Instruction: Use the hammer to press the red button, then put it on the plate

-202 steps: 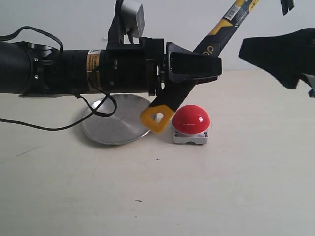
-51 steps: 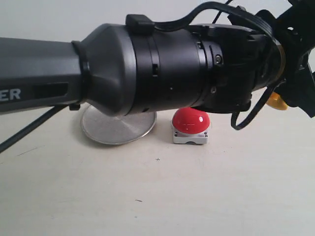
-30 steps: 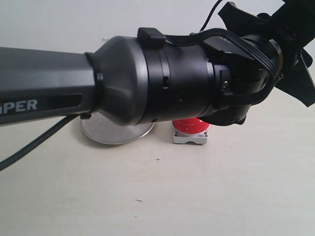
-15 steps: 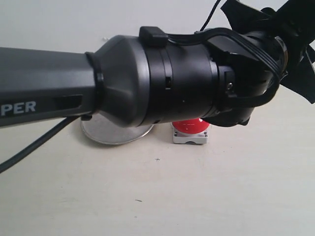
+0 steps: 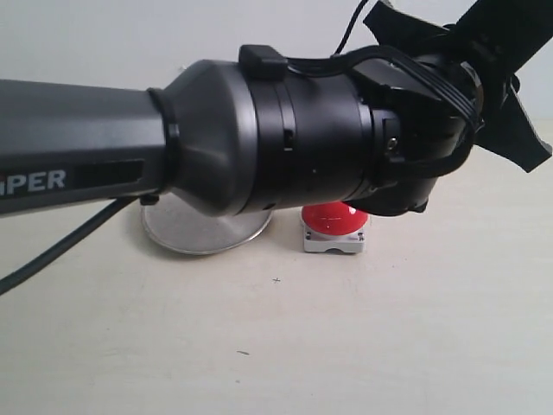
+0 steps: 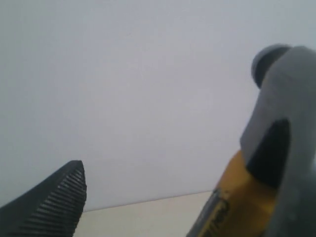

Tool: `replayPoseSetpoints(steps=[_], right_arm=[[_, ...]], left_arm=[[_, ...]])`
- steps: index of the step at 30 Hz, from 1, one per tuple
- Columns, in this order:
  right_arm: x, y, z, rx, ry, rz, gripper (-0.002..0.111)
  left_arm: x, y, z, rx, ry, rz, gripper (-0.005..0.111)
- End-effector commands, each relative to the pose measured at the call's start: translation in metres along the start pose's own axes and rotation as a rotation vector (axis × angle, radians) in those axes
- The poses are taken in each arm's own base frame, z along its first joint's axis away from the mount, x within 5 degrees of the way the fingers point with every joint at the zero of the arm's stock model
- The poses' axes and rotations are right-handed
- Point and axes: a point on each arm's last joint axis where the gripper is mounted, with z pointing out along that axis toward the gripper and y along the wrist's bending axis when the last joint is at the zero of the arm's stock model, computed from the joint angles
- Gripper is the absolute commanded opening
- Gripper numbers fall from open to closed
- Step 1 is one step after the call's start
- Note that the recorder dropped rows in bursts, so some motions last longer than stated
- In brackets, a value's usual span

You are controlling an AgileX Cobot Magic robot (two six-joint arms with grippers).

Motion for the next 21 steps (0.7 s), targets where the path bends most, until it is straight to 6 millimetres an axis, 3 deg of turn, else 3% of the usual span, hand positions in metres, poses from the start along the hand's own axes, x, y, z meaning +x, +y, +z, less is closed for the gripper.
replayPoseSetpoints(steps=[1, 8, 15, 21], right_arm=[[-0.003, 0.005, -0.004, -0.050, -0.007, -0.017, 0.078], [0.005, 0.001, 0.005, -0.020, 0.022, -0.008, 0.078], [0.009, -0.001, 0.007, -0.015, 0.038, -0.012, 0.078], [0.017, -0.010, 0.000, 0.045, 0.048, -0.090, 0.078]], left_arm=[[0.006, 0.018, 0.006, -0.013, 0.030, -0.096, 0.000], [0.018, 0.054, 0.022, 0.075, 0.038, -0.287, 0.000], [0.024, 0.071, 0.028, 0.080, 0.037, -0.336, 0.000], [0.028, 0.087, 0.021, -0.065, 0.122, -0.297, 0.000]])
